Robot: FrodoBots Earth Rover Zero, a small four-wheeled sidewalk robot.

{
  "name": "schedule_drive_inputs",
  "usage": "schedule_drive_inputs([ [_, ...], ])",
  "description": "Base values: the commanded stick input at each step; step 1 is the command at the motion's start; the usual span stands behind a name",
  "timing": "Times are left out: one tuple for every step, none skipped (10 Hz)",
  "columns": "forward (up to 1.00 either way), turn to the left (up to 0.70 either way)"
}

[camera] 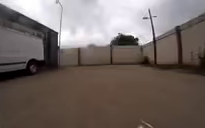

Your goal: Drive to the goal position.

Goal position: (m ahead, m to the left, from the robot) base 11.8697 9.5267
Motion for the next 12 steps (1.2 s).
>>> schedule_drive_inputs([
  [0.3,0.0],
  [0.3,0.0],
  [0.3,0.0],
  [0.3,0.0],
  [0.3,0.0],
  [0.3,0.0],
  [0.3,0.0],
  [0.3,0.0],
  [0.3,0.0],
  [0.3,0.0],
  [0.3,0.0],
  [0.3,0.0],
])
